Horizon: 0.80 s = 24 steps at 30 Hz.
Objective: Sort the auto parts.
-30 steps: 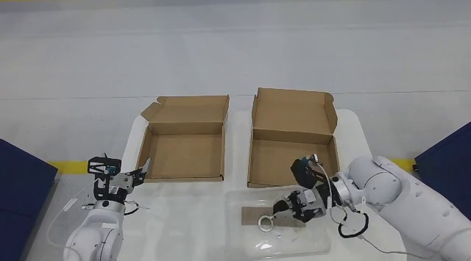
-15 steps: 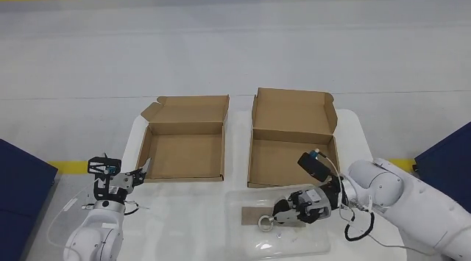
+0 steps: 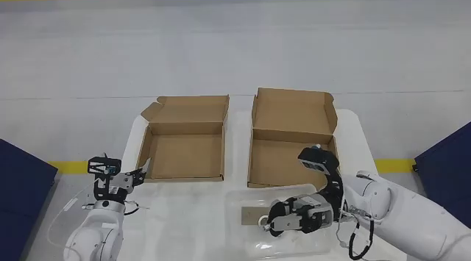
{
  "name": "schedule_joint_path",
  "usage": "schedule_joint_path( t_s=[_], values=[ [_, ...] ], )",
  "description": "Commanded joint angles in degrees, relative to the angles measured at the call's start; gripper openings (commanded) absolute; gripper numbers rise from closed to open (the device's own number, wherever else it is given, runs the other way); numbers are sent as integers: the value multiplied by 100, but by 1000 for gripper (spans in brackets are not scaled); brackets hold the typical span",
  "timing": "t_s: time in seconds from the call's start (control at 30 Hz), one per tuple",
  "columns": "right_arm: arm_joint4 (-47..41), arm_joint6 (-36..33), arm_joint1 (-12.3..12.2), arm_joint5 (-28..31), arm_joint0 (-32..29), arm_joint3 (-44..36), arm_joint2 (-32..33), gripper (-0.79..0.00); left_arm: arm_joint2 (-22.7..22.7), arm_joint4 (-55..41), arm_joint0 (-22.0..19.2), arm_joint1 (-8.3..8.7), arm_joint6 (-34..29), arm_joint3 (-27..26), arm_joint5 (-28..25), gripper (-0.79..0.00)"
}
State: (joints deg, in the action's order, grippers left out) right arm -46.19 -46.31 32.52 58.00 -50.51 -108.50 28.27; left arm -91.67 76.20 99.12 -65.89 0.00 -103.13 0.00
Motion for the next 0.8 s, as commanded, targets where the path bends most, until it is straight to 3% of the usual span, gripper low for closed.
schedule_joint_path(
  t_s=[0.0, 0.77],
  values=[
    [46, 0, 0, 0, -2, 6, 4, -785, 0, 0, 0, 0, 0, 0, 0, 0],
    [-45, 231, 39, -3, -108, -150, 85, -785, 0, 0, 0, 0, 0, 0, 0, 0]
  ],
)
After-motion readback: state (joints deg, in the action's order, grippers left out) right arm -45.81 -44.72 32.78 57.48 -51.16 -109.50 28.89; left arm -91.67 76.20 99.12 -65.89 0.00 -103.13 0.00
